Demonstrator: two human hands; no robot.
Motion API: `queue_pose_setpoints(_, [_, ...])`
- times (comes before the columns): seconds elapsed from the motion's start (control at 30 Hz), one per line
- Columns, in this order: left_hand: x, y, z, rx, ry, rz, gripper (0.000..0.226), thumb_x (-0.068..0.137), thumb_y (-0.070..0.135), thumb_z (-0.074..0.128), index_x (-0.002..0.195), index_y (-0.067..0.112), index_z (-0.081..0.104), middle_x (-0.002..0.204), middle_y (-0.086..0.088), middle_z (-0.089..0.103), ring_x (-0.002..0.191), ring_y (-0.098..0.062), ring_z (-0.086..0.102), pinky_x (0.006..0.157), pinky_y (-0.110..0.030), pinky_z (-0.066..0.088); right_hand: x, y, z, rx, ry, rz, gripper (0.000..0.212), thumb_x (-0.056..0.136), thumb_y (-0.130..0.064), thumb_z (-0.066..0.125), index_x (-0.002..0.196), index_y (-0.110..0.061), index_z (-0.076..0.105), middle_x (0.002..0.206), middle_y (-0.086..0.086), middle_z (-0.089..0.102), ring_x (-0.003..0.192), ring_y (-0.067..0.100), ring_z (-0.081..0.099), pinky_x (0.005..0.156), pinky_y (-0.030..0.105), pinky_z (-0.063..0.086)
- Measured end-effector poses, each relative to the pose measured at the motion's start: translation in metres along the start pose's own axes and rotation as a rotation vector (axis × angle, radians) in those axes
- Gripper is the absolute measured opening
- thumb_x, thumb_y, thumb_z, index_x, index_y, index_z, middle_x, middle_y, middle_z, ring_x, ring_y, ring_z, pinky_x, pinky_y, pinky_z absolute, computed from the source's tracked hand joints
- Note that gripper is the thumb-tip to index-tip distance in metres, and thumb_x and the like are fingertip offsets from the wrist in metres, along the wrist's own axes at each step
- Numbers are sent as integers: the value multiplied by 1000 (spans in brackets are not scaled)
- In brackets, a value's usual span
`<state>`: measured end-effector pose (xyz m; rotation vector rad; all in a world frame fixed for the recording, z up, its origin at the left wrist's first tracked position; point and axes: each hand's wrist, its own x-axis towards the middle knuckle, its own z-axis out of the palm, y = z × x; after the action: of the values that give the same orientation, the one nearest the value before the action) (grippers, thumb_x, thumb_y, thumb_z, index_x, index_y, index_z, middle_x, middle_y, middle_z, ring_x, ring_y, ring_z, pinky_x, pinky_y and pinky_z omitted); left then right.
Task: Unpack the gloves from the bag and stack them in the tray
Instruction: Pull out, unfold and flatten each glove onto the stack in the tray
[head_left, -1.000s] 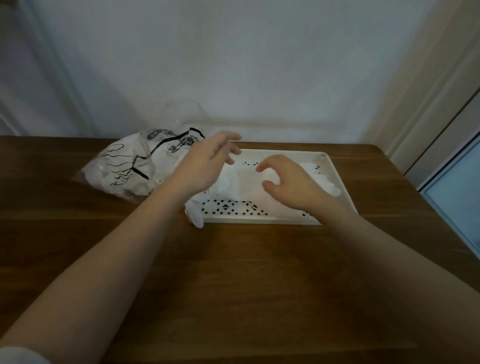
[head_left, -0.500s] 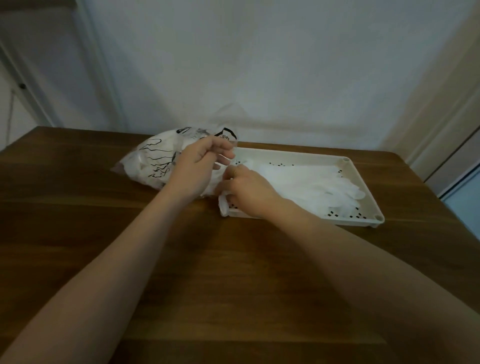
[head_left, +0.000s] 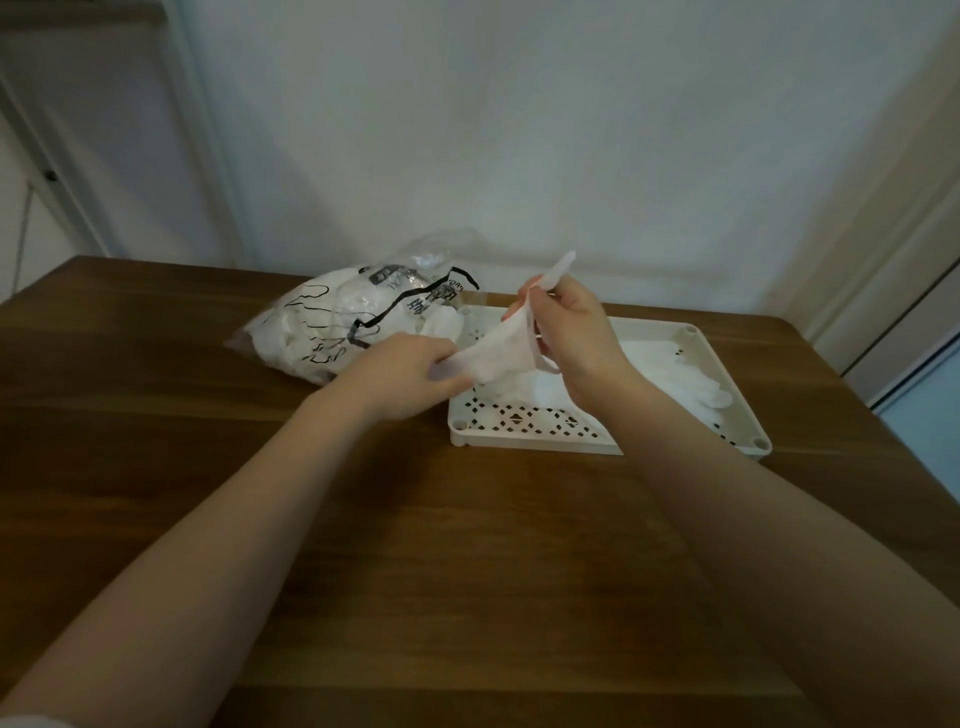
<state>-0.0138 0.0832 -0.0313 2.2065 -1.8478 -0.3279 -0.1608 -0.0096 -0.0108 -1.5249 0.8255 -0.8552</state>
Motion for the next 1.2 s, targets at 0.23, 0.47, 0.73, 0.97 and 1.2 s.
queue_pose_setpoints(0.23, [5, 10, -5, 11, 35, -86, 33, 95, 41, 46, 96, 13, 65, 74, 2, 57, 65, -10, 52, 55, -23, 38, -4, -9, -24, 551, 46, 173, 18, 100, -14, 38, 88, -13, 51, 55, -2, 55, 46, 10, 49, 46, 20, 39])
queue_pose_setpoints(0.47, [-8, 44, -25, -891, 253, 47, 6, 87, 19, 62, 88, 14, 63, 82, 1, 66, 72, -6, 61, 65, -22, 50, 4, -7, -59, 528, 226, 453, 12, 95, -7, 47, 96, -4, 58, 78, 7, 56, 65, 17, 52, 65, 29, 47])
queue_pose_setpoints(0.73, [15, 68, -18, -1318, 193, -142, 10, 95, 12, 49, 94, 14, 59, 85, -3, 65, 74, -15, 62, 63, -26, 52, -6, 5, -97, -9, 147, 458, 27, 88, -37, 63, 103, -14, 60, 93, 2, 63, 75, 17, 55, 55, 25, 39])
queue_pose_setpoints(0.97, [19, 78, -9, -1039, 265, -83, 21, 94, 21, 50, 74, 19, 56, 72, 0, 52, 66, -15, 47, 64, -29, 38, -14, 10, -123, -266, -25, 267, 15, 90, -19, 62, 90, -5, 65, 88, 7, 65, 77, 21, 61, 65, 31, 50])
queue_pose_setpoints(1.2, [27, 90, -7, -1125, 331, -128, 26, 96, 21, 47, 72, 22, 57, 70, 5, 55, 67, -14, 52, 63, -26, 42, -11, 8, -141, 262, 66, 172, 26, 94, -1, 40, 70, -6, 50, 79, 5, 52, 73, 15, 50, 71, 27, 45])
